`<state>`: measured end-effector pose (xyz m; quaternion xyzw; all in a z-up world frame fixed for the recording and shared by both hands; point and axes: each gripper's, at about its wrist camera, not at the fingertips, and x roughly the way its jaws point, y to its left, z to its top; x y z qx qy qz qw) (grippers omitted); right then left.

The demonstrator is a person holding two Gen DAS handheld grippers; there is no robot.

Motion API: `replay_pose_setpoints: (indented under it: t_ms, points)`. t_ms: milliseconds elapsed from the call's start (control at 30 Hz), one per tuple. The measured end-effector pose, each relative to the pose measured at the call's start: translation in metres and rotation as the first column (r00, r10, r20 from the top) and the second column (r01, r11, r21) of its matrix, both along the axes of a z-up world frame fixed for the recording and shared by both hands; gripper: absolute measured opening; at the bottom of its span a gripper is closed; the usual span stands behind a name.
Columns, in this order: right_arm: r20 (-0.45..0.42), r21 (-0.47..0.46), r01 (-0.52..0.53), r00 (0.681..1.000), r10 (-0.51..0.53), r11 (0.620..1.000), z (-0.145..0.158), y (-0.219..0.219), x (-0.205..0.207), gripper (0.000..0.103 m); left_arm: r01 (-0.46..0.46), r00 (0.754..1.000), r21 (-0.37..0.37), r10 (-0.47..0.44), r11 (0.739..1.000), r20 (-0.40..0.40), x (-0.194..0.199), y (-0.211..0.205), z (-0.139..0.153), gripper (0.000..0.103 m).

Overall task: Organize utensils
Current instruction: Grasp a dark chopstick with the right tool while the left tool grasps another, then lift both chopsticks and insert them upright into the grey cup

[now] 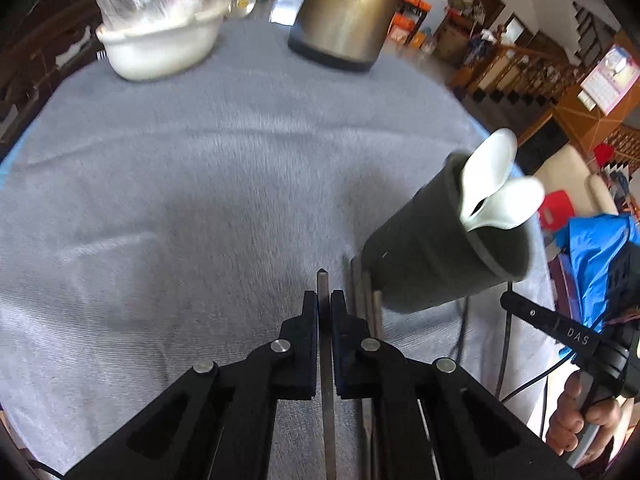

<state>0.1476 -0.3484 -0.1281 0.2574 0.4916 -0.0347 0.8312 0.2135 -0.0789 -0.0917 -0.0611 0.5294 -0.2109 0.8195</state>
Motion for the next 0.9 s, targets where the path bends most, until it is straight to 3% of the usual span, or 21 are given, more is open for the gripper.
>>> replay_pose_setpoints:
  t_ms: [233,400,600,900]
  points:
    - [0.078,0.033,0.010,0.997,-0.012,0.999,0.023,-0.011,-0.018,0.006,-0.003,0.997,-0.044,0.007,0.999,0.082,-0.016,0.012,0.038,0.005]
    - [0.195,0.042,-0.013,0.981,0.004,0.999,0.060,-0.008,-0.032,0.006,0.019,0.985,-0.070,-0.006,0.997,0.174,-0.025,0.017,0.072,0.005]
    - [0.336,0.033,-0.029,0.942,0.016,0.999,0.101,0.002,-0.053,0.006,0.041,0.959,-0.102,-0.010,0.994,0.284,-0.047,0.018,0.120,0.006]
    - [0.506,0.005,-0.024,0.862,0.018,1.000,0.150,0.018,-0.072,0.006,0.049,0.917,-0.149,0.015,0.988,0.398,-0.064,0.018,0.168,0.006]
